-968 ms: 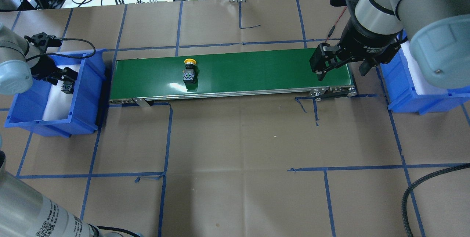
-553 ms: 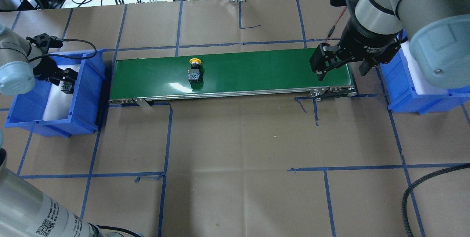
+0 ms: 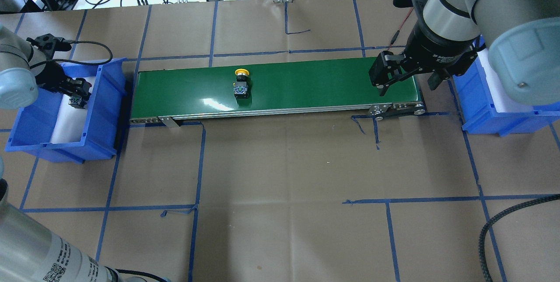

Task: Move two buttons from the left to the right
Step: 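Lift the red button and carry it to the conveyor belt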

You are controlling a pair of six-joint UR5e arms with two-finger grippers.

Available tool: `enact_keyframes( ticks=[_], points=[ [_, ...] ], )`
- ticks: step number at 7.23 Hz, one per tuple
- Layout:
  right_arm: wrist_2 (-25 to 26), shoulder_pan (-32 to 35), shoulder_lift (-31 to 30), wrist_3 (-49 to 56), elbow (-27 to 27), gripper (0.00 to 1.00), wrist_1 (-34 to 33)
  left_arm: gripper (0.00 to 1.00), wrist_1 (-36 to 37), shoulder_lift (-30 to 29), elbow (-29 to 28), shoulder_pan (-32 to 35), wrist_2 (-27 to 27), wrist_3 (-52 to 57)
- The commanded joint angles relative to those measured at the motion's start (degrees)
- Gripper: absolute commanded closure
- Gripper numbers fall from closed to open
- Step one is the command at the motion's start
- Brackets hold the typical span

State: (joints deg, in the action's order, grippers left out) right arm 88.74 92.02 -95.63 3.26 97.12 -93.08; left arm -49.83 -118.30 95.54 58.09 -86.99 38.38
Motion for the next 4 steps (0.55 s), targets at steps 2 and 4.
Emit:
enact_keyframes(
  ticks=[2, 4],
  points=[
    [0.0, 0.0, 0.0, 0.0, 0.0, 0.0, 0.0, 1.0, -15.6, 7.2, -6.9, 0.2, -0.5, 0.1],
    [0.1, 0.0, 0.0, 0.0, -0.2, 0.0, 0.0, 1.0, -27.1, 9.8, -13.0, 0.2, -3.3, -0.7]
  ],
)
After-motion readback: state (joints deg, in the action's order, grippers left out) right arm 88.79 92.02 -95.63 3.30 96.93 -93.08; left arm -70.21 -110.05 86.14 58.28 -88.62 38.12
